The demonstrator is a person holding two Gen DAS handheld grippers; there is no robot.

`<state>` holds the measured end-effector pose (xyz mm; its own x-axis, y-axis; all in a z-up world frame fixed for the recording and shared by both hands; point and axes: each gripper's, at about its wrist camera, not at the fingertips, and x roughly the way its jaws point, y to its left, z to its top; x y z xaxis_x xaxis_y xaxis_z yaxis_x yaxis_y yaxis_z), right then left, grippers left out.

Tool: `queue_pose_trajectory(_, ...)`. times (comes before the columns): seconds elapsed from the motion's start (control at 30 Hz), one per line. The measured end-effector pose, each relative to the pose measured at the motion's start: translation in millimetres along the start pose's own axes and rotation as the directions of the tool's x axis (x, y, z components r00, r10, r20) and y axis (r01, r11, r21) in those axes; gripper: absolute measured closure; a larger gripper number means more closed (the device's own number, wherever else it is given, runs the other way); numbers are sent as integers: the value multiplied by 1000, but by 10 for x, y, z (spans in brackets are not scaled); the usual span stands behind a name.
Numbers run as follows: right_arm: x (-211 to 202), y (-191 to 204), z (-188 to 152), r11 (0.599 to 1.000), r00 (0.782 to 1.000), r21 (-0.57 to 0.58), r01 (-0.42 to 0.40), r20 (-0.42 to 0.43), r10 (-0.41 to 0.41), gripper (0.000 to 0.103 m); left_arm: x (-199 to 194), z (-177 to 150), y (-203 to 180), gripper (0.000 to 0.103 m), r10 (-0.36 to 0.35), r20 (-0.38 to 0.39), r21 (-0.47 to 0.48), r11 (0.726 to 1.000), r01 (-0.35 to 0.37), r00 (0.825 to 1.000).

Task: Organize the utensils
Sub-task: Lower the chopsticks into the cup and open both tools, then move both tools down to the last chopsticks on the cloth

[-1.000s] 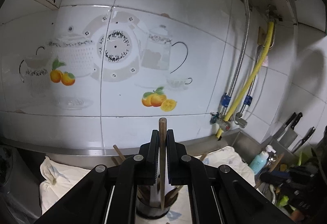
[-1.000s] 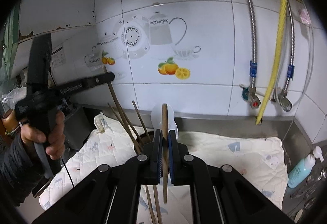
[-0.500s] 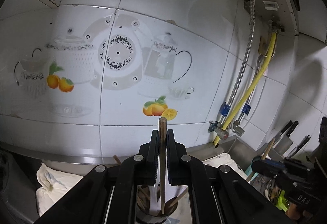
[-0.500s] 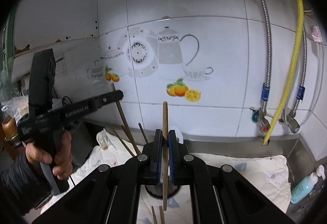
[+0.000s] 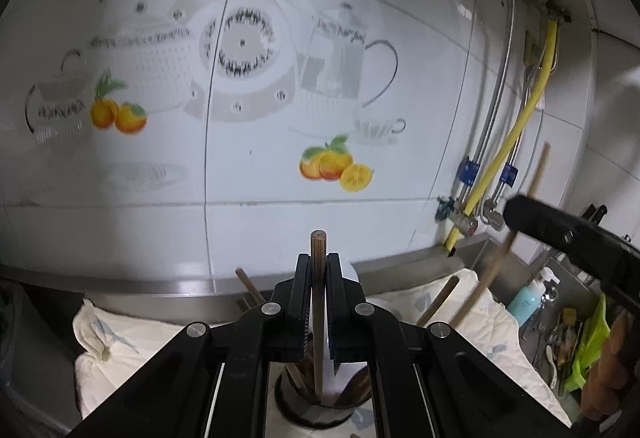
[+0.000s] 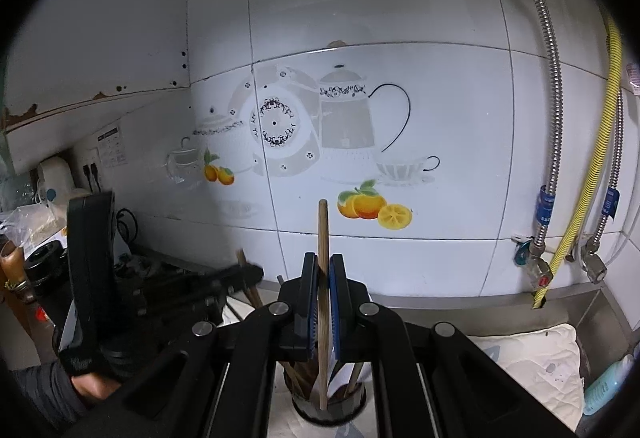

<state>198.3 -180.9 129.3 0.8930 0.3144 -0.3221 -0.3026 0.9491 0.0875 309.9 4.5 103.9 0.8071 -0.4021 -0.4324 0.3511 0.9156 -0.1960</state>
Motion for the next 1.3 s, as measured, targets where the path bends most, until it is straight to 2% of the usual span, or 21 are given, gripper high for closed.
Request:
queue_pose_trajectory(0.17,142,12,-68,1000,1000,-2,4,-7,-4,95,79,-107,30,97,18,-43,3,1000,-17,999)
queue_pose_trajectory(0.8,453,76,-448,997,989,-75,12,-143,-23,95,89,-99,74,94,26,-57,10,1000,-26,998)
queue_pose_trajectory(0.87,447,62,-459,998,989,-69,7,-148,-18,95,83,-97,79,92,25,-58,3,1000,-25,998)
queue_pose_trajectory(0.9,443,53,-464,998,988,-66,11,-150,-21,95,74,-96,83,87,25,-58,0,1000,-25,998)
queue_pose_trajectory(1.0,427,20,-460,998,988,-53,19,-153,-27,95,17,-95,95,62,37,-41,-7,999,-38,998)
queue_pose_trajectory(1.3,242,-57,-420,999,989,-28,24,-145,-27,94,-161,-98,124,61,51,-30,-18,999,-51,998)
